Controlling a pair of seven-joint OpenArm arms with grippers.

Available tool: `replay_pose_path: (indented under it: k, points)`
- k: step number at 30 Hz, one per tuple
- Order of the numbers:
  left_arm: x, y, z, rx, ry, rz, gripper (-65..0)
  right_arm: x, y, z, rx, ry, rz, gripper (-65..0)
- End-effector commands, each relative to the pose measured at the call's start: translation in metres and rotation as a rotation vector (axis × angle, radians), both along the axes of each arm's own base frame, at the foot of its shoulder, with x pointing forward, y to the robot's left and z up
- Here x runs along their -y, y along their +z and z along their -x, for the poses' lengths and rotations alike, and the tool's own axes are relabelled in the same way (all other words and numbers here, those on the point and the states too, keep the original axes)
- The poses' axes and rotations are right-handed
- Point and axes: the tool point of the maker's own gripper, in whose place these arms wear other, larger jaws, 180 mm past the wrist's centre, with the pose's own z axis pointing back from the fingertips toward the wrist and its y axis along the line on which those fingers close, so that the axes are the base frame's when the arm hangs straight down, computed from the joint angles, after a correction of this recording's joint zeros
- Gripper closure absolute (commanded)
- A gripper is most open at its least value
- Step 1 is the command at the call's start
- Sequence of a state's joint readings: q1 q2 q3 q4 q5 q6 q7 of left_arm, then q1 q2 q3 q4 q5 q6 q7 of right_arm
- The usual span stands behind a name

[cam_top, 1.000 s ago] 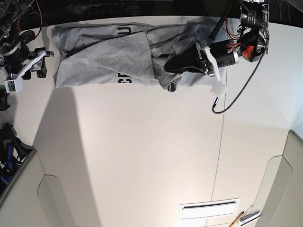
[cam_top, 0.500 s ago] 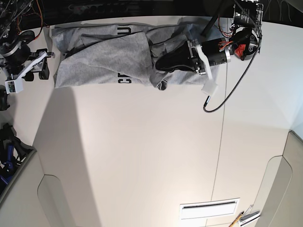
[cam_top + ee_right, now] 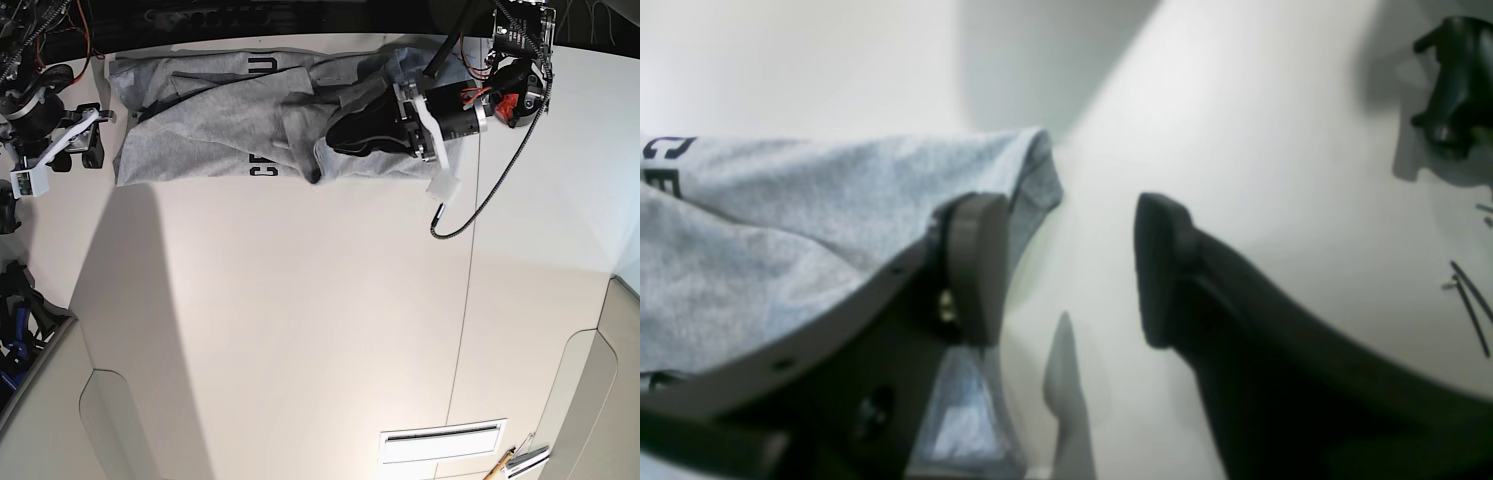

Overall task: Fold the T-shirt properly
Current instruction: 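Fold the hem end toward the collar with the left gripper, then release the left gripper and pinch the strip's collar end with the right gripper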

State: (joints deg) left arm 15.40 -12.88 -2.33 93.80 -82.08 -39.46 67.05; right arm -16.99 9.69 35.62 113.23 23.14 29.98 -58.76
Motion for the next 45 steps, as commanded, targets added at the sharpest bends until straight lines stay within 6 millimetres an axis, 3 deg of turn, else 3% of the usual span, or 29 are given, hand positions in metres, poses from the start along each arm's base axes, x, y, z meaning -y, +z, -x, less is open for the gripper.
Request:
replay_pose_path:
  k: [1,16,19,25,29,35,41,45]
  points:
    - [-0.001,0.013,-0.007,0.04,0.014,0.035,-22.8,0.002,0.01,-0.006,0.045,0.003,0.004,-30.4]
    - [-0.005,0.018,-0.011,0.053,0.034,0.044,-22.6,0.0,0.011,-0.007,0.052,0.007,-0.011,-30.4]
    - [-0.023,0.013,-0.021,0.083,0.067,-0.045,-20.1,0.0,0.011,-0.007,0.052,0.007,-0.011,-30.4]
    - [-0.072,0.013,-0.037,0.137,0.178,-0.203,-1.5,0.0,0.011,-0.007,0.052,0.007,-0.011,-30.4]
    - [-0.09,0.006,-0.029,0.118,0.172,-0.263,-0.6,0.0,0.011,-0.007,0.052,0.006,-0.011,-30.4]
    - [-0.089,-0.008,-0.003,0.041,0.119,-0.273,0.0,0.0,0.012,-0.008,0.053,0.007,-0.012,-30.4]
    - [-0.088,-0.007,-0.001,0.038,0.121,-0.26,0.0,0.001,0.014,-0.01,0.071,0.003,-0.003,-30.4]
    - [-0.088,-0.007,-0.001,0.038,0.121,-0.259,0.0,0.014,0.016,-0.013,0.091,-0.054,0.041,-30.8]
